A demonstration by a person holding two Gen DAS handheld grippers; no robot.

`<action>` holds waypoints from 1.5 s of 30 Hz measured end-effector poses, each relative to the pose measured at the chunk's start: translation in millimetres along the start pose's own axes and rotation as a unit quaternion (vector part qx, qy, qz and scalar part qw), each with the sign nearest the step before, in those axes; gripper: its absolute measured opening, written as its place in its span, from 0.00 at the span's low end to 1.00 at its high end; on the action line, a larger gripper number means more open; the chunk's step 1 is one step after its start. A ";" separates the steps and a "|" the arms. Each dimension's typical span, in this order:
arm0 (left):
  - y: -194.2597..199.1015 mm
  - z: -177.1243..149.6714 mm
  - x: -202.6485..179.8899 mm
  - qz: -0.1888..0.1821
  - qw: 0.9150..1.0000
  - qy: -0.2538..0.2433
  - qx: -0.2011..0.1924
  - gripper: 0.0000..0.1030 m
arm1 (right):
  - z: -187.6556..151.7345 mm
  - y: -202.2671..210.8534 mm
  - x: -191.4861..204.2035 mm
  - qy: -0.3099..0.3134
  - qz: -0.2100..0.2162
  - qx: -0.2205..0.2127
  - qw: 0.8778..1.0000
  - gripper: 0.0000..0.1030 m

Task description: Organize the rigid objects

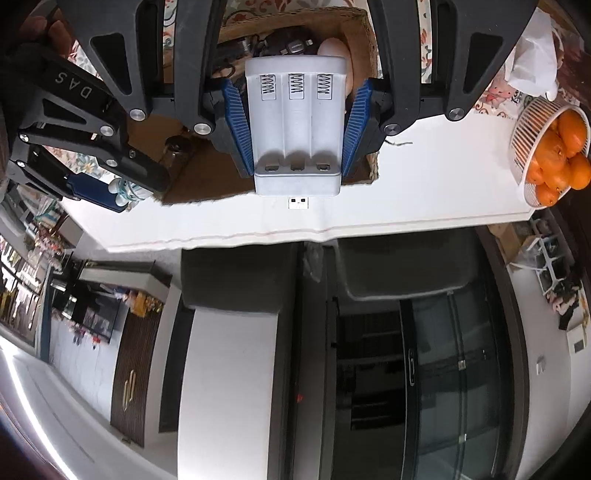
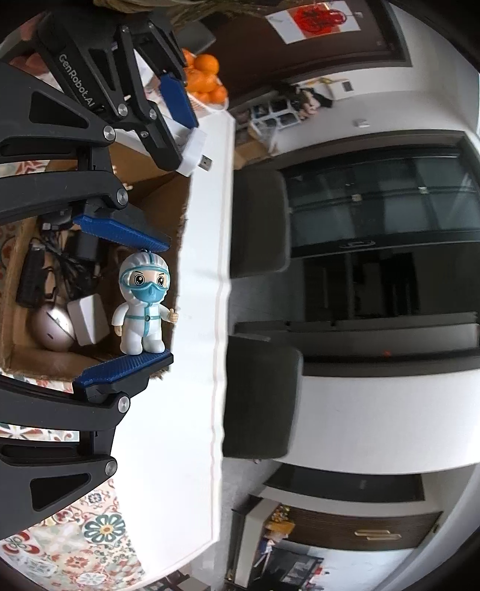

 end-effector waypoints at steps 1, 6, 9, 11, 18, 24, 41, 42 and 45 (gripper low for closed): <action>-3.2 -2.5 0.4 -0.004 1.000 0.003 0.009 0.46 | -3.3 -5.2 0.1 0.000 0.003 0.010 1.000 0.54; -20.1 -13.7 0.1 0.011 0.999 -0.005 0.039 0.46 | -14.7 -23.6 0.7 -0.006 0.014 0.044 0.999 0.54; -27.4 -19.7 -1.3 0.015 0.999 -0.007 0.050 0.46 | -21.7 -31.0 -0.5 -0.005 0.011 0.058 0.998 0.54; -29.5 -22.4 -1.2 0.020 0.998 -0.013 0.058 0.46 | -25.7 -35.3 -1.2 -0.006 0.014 0.067 0.998 0.54; -38.9 -30.7 -0.8 0.030 0.997 -0.007 0.076 0.46 | -38.0 -48.4 -0.4 -0.001 0.017 0.098 0.995 0.54; -35.8 -32.1 -0.6 0.037 0.997 -0.013 0.071 0.46 | -41.9 -48.1 -0.3 -0.002 0.019 0.102 0.995 0.57; 33.3 -36.4 -4.3 0.043 0.999 -0.018 0.016 0.56 | -46.0 18.7 0.3 -0.005 -0.012 0.054 0.998 0.57; 41.1 -36.8 -5.4 0.043 0.999 -0.020 0.009 0.57 | -46.1 26.4 0.4 -0.007 -0.014 0.049 0.999 0.57; 65.6 -38.9 -7.4 0.038 0.999 -0.018 -0.011 0.62 | -46.0 45.3 1.3 -0.011 -0.018 0.036 0.999 0.57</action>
Point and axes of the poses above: each gripper's, at about its wrist camera, not at the fingertips, and y roughly against the way its jaws point, x to its left, z to its top, the point moved 8 cm from there along -y, roughly the way its jaws point, and after that the axes turned 8 degrees about y, right-handed, at the moved point
